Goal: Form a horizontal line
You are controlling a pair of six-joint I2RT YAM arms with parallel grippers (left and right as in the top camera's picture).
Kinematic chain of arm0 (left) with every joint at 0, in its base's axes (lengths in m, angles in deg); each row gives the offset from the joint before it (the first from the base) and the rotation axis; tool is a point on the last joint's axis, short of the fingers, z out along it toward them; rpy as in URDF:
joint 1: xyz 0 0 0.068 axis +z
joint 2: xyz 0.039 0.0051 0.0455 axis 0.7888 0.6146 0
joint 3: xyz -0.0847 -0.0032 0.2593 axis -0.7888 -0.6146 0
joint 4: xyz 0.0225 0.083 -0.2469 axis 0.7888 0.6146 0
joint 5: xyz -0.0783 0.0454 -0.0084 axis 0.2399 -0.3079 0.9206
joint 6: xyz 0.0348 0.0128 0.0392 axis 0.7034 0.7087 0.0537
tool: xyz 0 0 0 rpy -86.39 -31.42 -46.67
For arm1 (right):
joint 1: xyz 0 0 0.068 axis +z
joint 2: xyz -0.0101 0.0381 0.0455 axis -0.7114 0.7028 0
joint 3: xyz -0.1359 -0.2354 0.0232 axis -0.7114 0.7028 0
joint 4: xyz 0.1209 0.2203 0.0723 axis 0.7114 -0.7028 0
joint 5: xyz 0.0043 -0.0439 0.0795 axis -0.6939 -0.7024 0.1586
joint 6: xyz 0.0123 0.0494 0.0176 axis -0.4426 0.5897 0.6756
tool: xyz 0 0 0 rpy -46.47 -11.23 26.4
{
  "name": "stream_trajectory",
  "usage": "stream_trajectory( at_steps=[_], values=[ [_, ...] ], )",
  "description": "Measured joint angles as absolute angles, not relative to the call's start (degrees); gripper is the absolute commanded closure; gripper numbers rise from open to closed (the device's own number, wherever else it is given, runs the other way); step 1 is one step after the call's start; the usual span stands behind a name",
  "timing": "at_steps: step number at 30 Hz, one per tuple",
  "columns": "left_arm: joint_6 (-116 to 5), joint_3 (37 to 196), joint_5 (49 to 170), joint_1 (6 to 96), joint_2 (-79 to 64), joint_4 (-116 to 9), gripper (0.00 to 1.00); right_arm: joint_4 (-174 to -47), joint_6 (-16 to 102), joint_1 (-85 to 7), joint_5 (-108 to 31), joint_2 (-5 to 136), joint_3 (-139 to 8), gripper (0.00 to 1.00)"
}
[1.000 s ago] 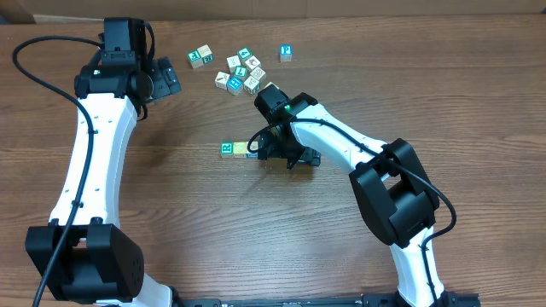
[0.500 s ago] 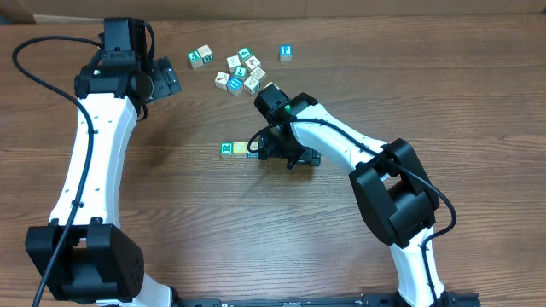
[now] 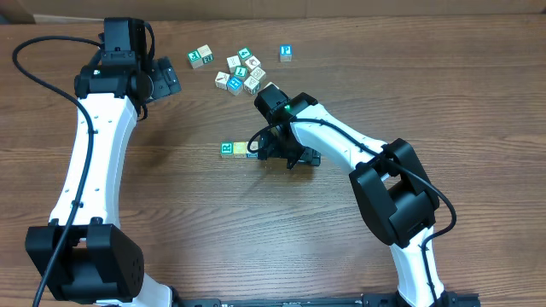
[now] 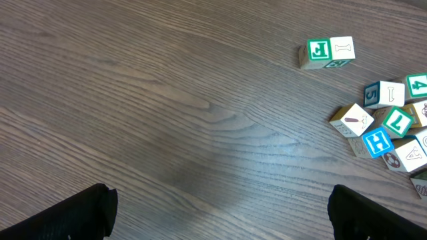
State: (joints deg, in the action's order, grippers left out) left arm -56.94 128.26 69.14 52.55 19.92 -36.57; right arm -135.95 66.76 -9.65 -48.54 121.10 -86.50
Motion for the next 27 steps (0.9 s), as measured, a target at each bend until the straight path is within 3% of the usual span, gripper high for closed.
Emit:
stream_trajectory(
  at_steps=[21, 27],
  values=[
    [-56.94, 128.26, 69.16, 52.55, 19.92, -36.57, 0.0, -136.05, 66.74, -9.65, -48.56, 121.12, -86.5, 0.01],
    [-56.94, 128.26, 69.14, 52.55, 19.92, -36.6, 0.0, -141.21, 66.74, -9.67, -48.34, 121.12, -87.72, 0.04]
  ],
)
